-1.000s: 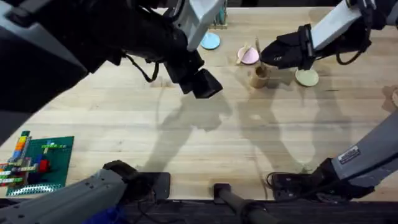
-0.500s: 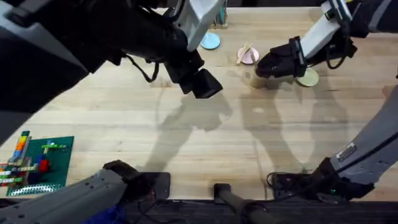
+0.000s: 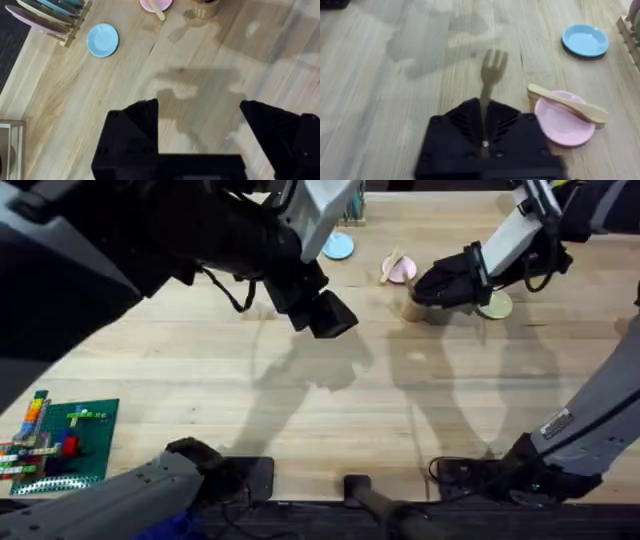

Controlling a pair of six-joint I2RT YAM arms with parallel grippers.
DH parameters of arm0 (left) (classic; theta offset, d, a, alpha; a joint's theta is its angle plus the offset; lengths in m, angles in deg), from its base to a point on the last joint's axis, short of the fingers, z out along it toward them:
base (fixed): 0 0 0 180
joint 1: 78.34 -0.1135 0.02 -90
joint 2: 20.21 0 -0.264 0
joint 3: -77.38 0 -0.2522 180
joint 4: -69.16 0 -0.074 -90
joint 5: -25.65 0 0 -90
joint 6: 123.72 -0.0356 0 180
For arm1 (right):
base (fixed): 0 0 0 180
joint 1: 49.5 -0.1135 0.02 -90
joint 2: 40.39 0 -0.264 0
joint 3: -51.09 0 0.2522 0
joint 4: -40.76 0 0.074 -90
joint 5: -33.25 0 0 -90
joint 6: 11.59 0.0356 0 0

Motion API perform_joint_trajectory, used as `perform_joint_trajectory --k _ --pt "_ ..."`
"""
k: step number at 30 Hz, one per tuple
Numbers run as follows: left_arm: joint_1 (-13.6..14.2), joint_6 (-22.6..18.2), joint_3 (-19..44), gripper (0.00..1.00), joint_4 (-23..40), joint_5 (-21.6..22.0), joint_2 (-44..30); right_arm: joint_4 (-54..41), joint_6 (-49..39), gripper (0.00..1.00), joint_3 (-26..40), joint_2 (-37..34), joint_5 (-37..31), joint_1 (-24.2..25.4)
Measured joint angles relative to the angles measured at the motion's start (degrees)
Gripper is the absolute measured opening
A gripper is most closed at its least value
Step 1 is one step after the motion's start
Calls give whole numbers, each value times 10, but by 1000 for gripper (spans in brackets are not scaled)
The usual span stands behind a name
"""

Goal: Pick up a utensil and set it on the pink plate, then put the other utensil in the container.

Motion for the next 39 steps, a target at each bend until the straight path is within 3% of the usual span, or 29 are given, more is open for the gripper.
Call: perform_joint_trajectory --k 6,7,16,22,33,39 --pt "0 0 0 995 0 0 0 -2 -1 928 0 0 0 0" --pt "0 0 0 995 0 0 0 -2 -2 978 0 0 0 0" --pt "0 0 0 995 0 0 0 -19 -2 997 0 0 0 0" --pt "0 0 0 996 0 0 0 -95 -2 997 31 0 4 1" --pt "0 0 0 996 0 0 0 -243 -2 997 159 28 1 9" --pt "0 0 0 995 0 0 0 -243 105 998 257 38 4 17"
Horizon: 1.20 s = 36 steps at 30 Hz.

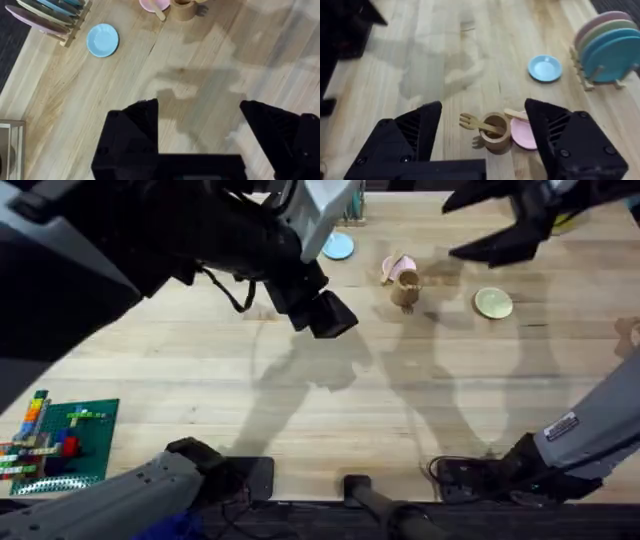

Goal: Pick up a utensil and set it on the pink plate, then put the other utensil in the container.

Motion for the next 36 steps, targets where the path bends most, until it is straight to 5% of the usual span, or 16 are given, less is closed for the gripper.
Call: perform_joint_trajectory --k 12,26,36 --pt "0 0 0 996 0 0 0 73 242 997 95 43 -22 -18" --pt "0 0 0 996 0 0 0 202 534 998 95 134 -210 -70" --pt "0 0 0 996 0 0 0 147 687 998 100 188 -331 -73"
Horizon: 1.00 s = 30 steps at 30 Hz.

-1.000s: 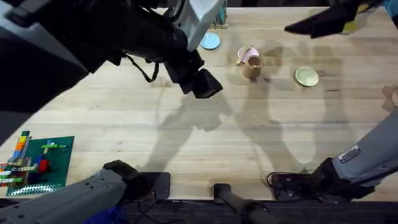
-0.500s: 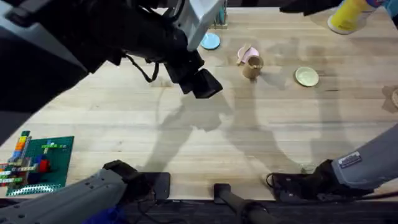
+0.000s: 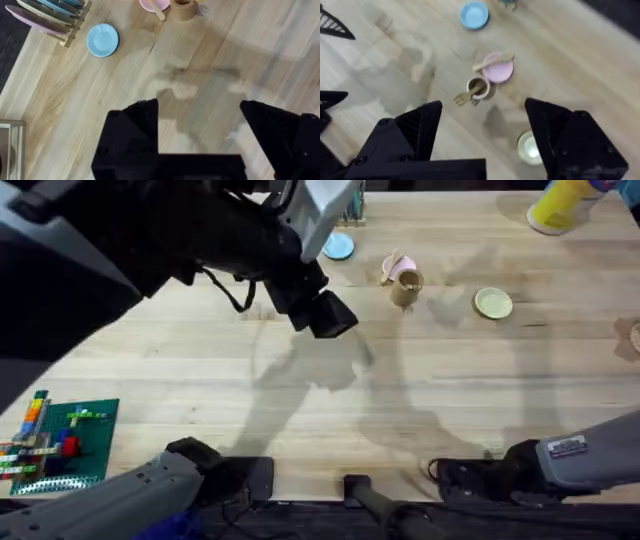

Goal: Pick up a utensil and set it on the pink plate, then put the other utensil in the container.

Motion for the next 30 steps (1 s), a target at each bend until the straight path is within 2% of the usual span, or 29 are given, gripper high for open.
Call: perform_joint_trajectory --k 10,14,18,26,30 --pt "0 0 0 996 0 0 0 -83 58 998 -1 5 -39 -11" --pt "0 0 0 996 0 0 0 -85 67 998 -30 39 -45 -14" --pt "0 0 0 996 0 0 0 -52 89 998 -105 104 -58 -14" --pt "0 0 0 995 0 0 0 64 150 998 -329 251 -97 -27" --pt "0 0 0 995 0 0 0 90 158 998 -391 305 -101 -31"
